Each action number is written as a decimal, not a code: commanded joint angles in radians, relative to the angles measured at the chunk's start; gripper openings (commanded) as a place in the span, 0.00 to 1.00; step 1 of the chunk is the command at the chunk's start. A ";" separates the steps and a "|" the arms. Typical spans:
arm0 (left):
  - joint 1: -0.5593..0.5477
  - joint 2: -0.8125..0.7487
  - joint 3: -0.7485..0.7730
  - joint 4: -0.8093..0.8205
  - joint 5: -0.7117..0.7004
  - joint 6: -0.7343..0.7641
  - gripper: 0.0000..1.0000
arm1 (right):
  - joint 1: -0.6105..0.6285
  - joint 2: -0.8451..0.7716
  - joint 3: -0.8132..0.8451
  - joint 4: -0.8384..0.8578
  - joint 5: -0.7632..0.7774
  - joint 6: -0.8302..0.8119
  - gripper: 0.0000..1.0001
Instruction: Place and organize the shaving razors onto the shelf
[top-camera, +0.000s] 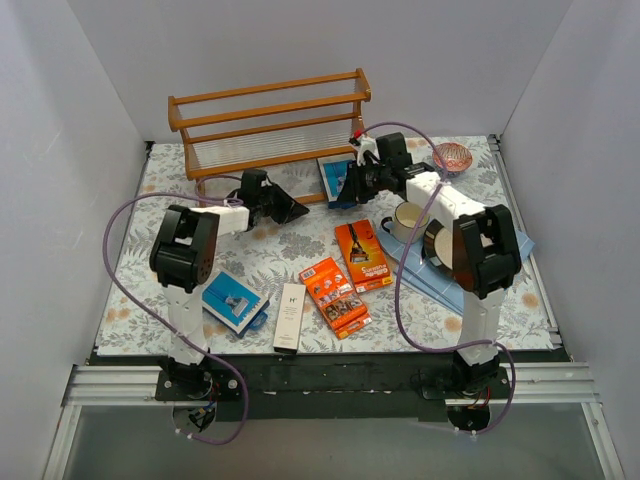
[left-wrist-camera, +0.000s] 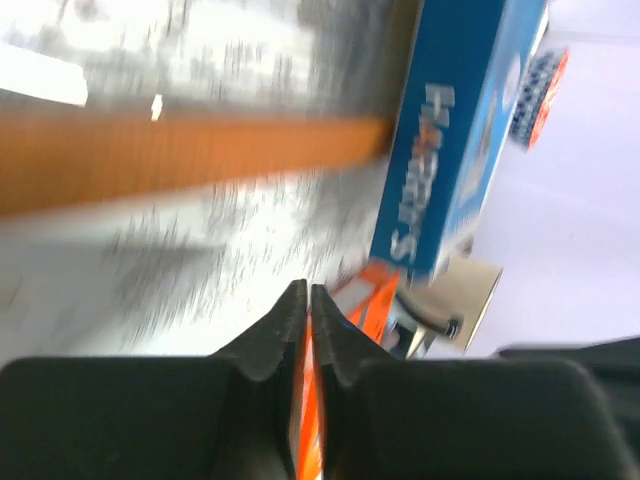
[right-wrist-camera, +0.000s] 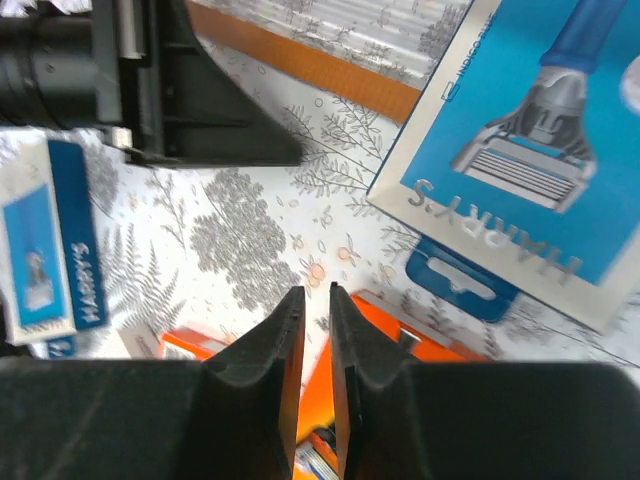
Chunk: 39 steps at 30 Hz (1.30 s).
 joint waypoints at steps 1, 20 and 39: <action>0.033 -0.194 -0.107 -0.040 0.065 0.174 0.00 | 0.002 -0.137 -0.069 -0.026 0.053 -0.371 0.20; 0.042 -0.580 -0.336 -0.282 0.087 0.613 0.00 | 0.013 -0.036 -0.068 0.040 0.295 -0.712 0.02; 0.070 -0.613 -0.345 -0.334 0.034 0.698 0.00 | 0.014 0.108 0.061 0.121 0.449 -0.730 0.01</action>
